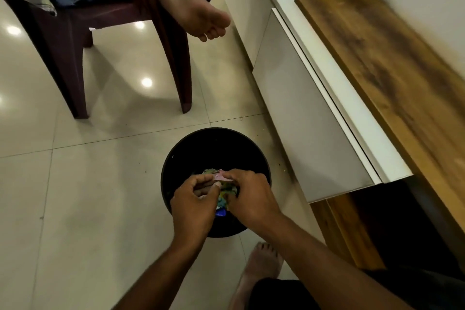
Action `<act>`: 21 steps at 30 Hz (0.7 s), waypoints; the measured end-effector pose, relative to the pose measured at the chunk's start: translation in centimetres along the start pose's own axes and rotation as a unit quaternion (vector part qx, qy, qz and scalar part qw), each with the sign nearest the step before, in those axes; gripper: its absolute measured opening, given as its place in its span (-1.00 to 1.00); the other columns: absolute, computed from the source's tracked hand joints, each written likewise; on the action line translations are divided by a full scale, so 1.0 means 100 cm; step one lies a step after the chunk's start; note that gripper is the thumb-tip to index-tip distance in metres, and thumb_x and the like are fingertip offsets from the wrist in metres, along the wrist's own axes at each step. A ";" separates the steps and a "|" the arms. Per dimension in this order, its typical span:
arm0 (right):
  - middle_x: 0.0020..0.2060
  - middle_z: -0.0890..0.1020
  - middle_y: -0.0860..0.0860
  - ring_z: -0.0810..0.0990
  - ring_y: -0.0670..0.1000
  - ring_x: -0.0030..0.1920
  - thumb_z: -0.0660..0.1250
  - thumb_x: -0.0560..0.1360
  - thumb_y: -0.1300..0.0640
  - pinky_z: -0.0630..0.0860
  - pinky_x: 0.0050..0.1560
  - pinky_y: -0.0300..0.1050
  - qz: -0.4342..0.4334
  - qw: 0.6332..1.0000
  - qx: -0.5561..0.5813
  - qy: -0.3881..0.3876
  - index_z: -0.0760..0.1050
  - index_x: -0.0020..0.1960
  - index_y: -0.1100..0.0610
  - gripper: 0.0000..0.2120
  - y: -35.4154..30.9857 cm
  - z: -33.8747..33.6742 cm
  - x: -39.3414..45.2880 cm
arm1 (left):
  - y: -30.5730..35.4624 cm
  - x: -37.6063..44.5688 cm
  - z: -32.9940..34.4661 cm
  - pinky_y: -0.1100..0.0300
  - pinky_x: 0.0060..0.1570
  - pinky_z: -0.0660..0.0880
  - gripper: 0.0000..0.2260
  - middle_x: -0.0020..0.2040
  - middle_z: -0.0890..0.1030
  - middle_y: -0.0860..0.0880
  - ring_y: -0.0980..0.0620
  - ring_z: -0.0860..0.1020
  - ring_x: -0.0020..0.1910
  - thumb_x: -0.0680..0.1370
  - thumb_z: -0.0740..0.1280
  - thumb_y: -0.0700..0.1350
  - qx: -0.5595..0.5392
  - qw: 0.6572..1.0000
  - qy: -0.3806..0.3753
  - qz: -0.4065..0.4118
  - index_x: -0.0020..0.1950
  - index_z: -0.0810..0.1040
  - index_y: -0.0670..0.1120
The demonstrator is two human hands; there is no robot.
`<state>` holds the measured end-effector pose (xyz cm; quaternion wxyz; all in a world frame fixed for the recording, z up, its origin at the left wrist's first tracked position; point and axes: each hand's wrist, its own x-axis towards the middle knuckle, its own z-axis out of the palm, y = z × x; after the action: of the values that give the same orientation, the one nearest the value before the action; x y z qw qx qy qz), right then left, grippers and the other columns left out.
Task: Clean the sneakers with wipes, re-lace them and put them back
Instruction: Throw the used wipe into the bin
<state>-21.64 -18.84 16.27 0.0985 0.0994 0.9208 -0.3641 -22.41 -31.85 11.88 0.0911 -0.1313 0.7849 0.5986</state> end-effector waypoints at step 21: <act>0.64 -0.39 0.05 -0.42 0.04 0.63 -0.09 0.74 -0.22 -0.28 0.61 0.30 0.068 0.925 -0.277 0.252 -0.33 0.68 0.15 -0.28 0.029 -0.137 -0.075 | 0.129 -0.023 0.069 -0.17 0.63 0.01 -0.32 0.74 -0.08 -0.07 -0.05 -0.16 0.71 0.70 0.04 0.24 0.286 0.823 -0.123 0.474 0.73 -0.07 -0.04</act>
<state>-15.18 -8.14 26.10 -0.0884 0.2187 0.9705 -0.0497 -24.40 -21.76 22.54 -0.0747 0.3640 0.8685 0.3280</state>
